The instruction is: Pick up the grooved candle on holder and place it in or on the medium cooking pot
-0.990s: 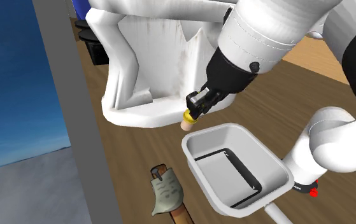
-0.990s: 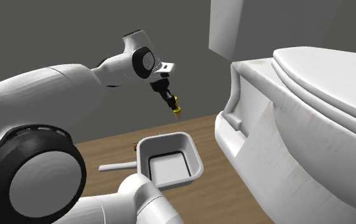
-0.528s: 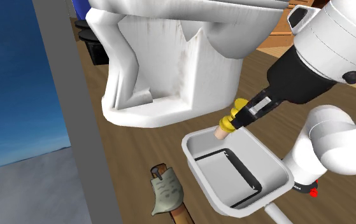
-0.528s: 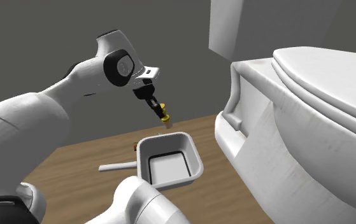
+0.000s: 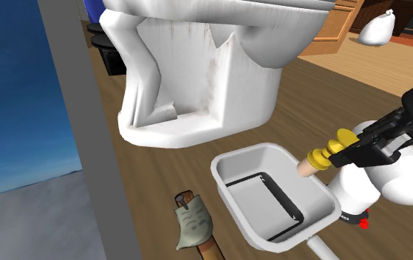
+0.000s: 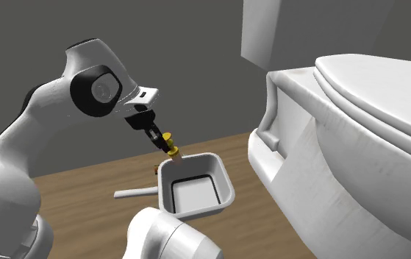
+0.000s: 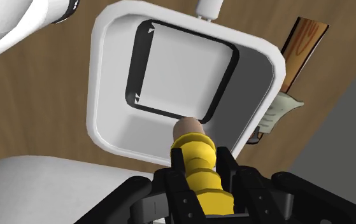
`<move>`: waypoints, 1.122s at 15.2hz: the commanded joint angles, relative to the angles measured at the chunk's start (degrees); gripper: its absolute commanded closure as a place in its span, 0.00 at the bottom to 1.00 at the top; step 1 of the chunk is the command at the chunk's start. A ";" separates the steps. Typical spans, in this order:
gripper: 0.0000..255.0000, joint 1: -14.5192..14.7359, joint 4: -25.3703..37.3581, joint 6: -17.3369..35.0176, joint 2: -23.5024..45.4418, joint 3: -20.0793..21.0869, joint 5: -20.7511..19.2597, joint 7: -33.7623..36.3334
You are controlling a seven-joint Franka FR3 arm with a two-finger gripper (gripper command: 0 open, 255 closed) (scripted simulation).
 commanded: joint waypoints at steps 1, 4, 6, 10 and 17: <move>1.00 1.01 -1.06 -0.64 -1.42 0.39 0.65 0.61; 1.00 1.74 -3.55 0.82 -2.36 1.37 1.63 1.03; 1.00 2.24 -5.17 1.80 -2.94 2.07 2.31 1.32; 1.00 3.26 -8.33 3.77 -3.98 3.60 3.77 1.93; 1.00 5.13 -13.55 7.31 -5.34 6.67 6.63 3.08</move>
